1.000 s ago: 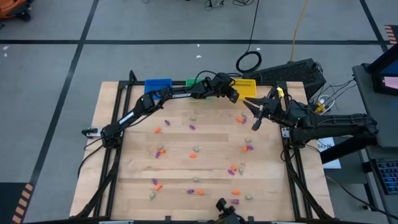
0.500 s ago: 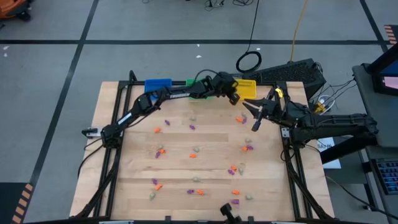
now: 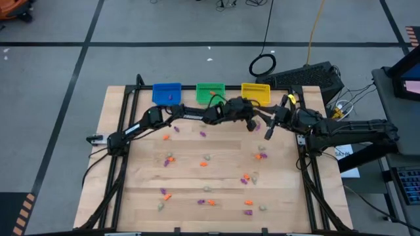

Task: Sort Halloween decoration
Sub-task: Put the orange skeleton toy into the green basket

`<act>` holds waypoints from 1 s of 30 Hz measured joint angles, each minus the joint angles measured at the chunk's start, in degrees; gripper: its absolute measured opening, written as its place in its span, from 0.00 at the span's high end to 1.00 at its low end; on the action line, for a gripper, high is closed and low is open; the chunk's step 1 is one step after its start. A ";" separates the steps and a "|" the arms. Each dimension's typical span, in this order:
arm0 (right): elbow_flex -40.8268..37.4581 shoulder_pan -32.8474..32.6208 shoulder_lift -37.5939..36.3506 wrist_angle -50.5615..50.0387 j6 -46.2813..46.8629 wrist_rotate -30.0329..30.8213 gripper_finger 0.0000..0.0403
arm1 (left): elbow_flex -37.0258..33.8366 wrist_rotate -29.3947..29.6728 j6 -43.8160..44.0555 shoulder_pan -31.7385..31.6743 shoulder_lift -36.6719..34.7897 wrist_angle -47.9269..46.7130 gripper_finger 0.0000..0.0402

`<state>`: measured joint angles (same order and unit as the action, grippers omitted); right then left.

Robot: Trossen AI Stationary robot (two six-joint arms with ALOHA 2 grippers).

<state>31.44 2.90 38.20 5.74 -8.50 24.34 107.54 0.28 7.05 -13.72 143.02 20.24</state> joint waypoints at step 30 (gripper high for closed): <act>11.39 -8.79 26.20 -32.92 29.24 -3.26 0.99 | -67.39 -3.17 -11.92 3.59 -42.08 35.49 1.00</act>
<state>42.83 -5.89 64.40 -27.18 20.74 21.07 40.14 -2.89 -4.88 -10.13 100.94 55.73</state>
